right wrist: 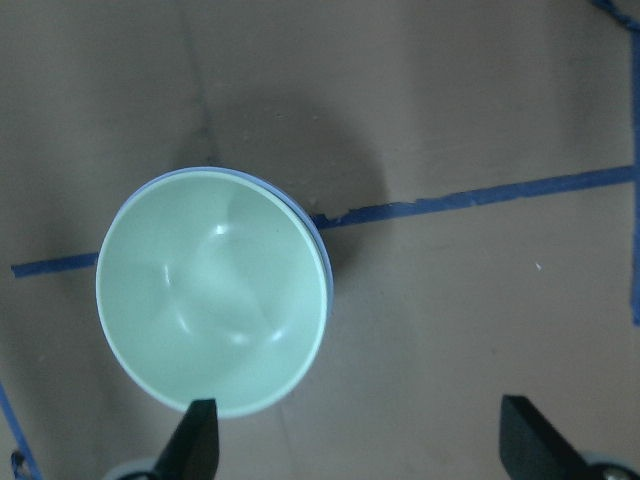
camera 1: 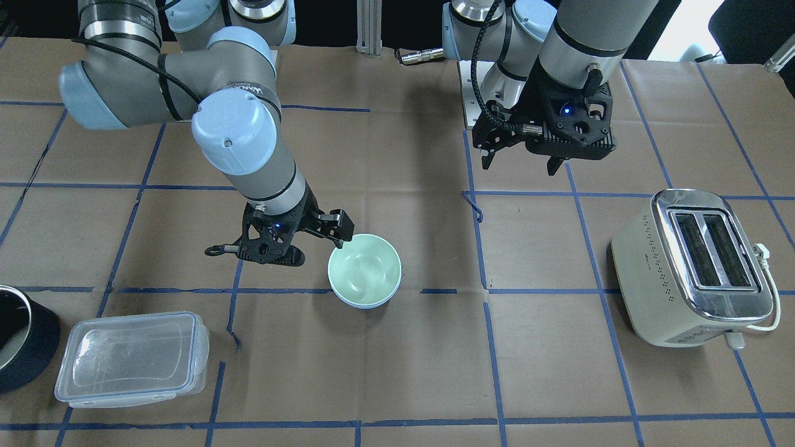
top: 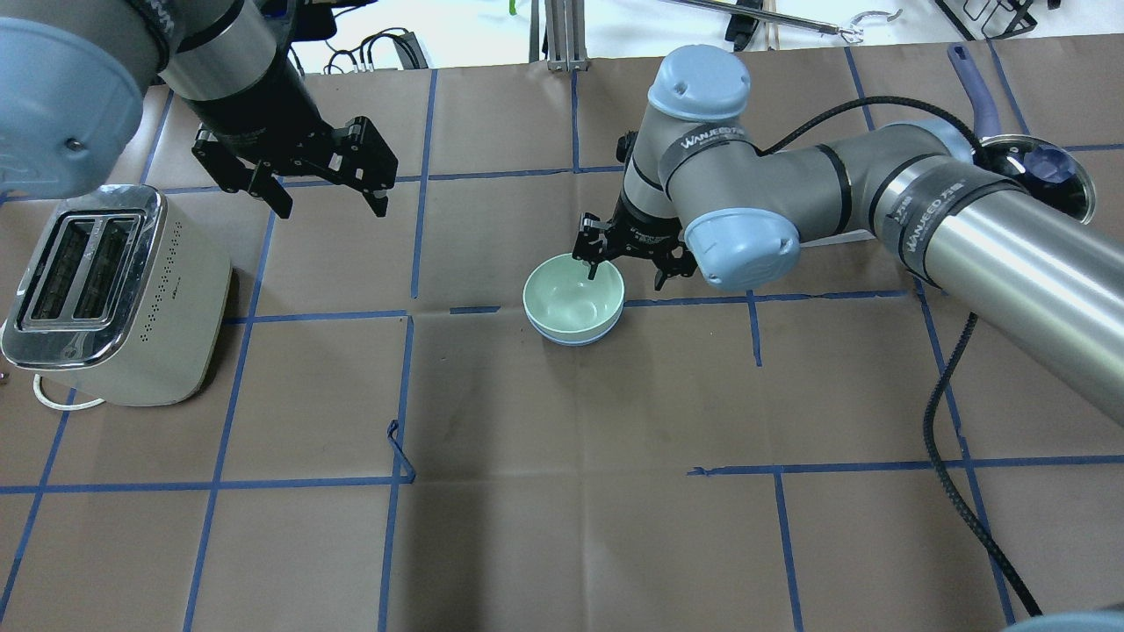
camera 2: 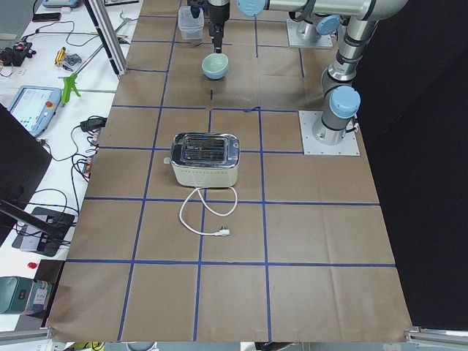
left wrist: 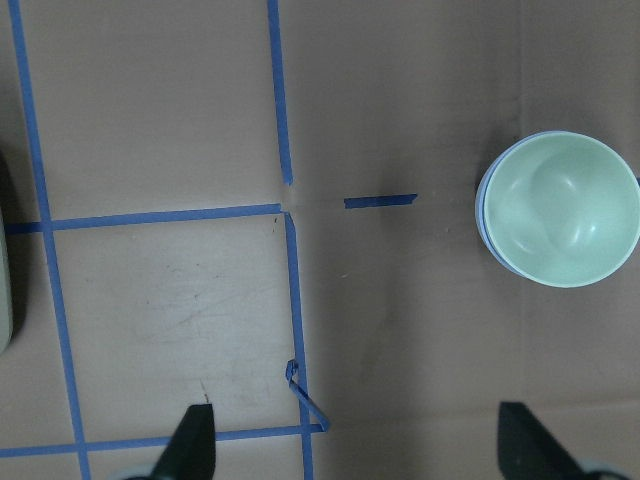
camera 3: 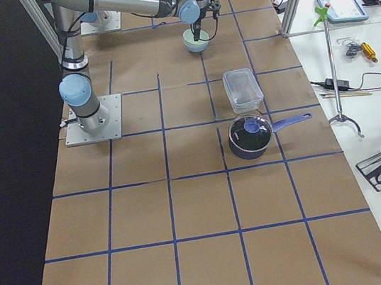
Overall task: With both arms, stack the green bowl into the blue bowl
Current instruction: 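Open the right gripper and raise it away from the stacked bowls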
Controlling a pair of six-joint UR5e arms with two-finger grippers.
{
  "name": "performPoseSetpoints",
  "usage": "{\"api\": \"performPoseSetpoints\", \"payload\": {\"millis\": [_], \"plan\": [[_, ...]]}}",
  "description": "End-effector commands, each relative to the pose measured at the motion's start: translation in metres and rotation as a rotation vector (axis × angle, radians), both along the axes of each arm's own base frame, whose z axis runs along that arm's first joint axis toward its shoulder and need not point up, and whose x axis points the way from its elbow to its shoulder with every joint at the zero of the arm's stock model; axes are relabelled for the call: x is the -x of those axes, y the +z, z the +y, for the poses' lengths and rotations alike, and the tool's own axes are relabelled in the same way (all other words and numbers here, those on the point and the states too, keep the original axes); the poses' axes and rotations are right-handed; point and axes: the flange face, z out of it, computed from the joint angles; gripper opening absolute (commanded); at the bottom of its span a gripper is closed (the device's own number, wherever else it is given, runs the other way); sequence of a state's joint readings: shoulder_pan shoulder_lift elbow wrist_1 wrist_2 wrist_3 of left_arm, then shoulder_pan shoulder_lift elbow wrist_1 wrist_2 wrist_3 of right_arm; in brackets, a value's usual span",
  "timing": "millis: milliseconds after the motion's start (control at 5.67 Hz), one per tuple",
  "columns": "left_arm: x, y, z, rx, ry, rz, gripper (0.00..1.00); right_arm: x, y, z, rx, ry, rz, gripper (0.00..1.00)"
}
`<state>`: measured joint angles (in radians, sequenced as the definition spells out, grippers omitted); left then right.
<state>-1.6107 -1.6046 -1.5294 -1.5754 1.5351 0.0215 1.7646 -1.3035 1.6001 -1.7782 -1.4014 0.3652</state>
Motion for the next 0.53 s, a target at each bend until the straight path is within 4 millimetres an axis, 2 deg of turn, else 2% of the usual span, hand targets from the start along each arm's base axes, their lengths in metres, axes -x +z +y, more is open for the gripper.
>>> {"api": "performPoseSetpoints", "payload": {"millis": [0, 176, 353], "plan": [[0.000, 0.000, 0.000, 0.000, 0.000, 0.000, 0.99, 0.039, 0.075, 0.043, -0.093, 0.033, 0.075, 1.00], [0.000, 0.000, 0.000, 0.000, 0.000, 0.000, 0.99, 0.075, 0.098, 0.057, -0.115, 0.059, 0.101, 1.00], [-0.001, 0.000, 0.000, 0.000, 0.002, 0.000, 0.99, 0.099, 0.122, 0.071, -0.104, 0.035, 0.098, 1.00]]}}
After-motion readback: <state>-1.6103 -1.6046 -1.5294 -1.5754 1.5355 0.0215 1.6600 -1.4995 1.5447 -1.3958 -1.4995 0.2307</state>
